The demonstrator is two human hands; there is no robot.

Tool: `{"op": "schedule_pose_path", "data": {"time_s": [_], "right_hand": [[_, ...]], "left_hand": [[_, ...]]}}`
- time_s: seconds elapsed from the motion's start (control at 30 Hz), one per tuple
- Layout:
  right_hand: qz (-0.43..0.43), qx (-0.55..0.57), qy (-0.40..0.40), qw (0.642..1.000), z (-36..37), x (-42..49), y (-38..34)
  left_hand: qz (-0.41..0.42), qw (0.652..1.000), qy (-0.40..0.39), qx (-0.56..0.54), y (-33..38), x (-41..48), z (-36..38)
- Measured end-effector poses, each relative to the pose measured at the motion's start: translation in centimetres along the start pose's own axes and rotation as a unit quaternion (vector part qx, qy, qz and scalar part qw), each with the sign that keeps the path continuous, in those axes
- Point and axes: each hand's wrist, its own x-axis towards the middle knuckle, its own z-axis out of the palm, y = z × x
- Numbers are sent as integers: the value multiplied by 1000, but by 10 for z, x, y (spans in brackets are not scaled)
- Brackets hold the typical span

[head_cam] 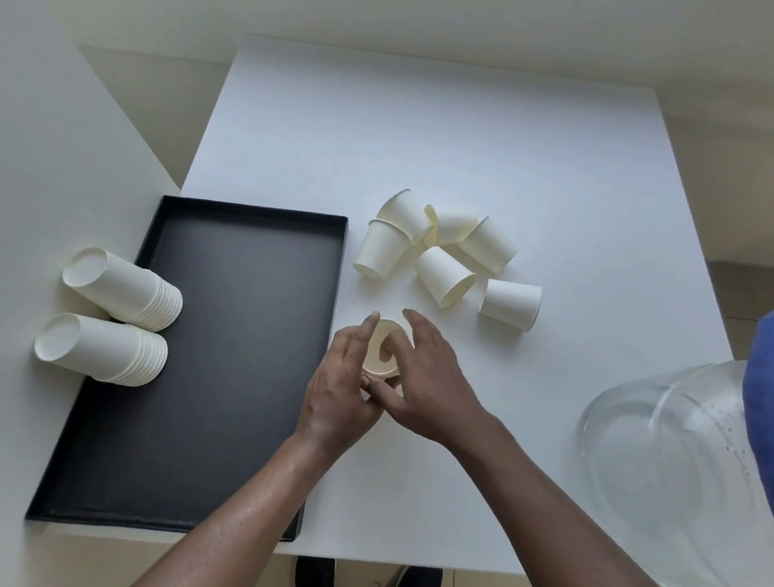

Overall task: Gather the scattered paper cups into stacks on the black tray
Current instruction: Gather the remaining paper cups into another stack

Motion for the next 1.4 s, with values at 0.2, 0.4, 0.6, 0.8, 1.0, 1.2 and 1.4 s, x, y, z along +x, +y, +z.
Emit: {"op": "schedule_pose_path", "data": {"time_s": [0.2,0.4,0.6,0.8,1.0,1.2,1.4], "right_hand": [[72,187,308,930,-26,-1,27],[431,294,378,765,-40,18,88],[436,279,301,801,-41,32,114],[241,198,358,880,-54,3,69],[-43,122,295,947,-33,-22,7],[-84,-22,168,982,-12,-12,1],[-88,-45,121,988,-15,-2,1]], "left_hand": [[31,999,1,28,-2,6,4],[36,999,5,17,-2,7,6],[-7,1000,20,-13,-3,8,12],[-26,999,13,-21,-5,11,14],[-15,1000,7,-24,-5,18,17],[-45,998,-12,-45,-5,17,16],[-1,998,5,-59,-1,20,13]]}}
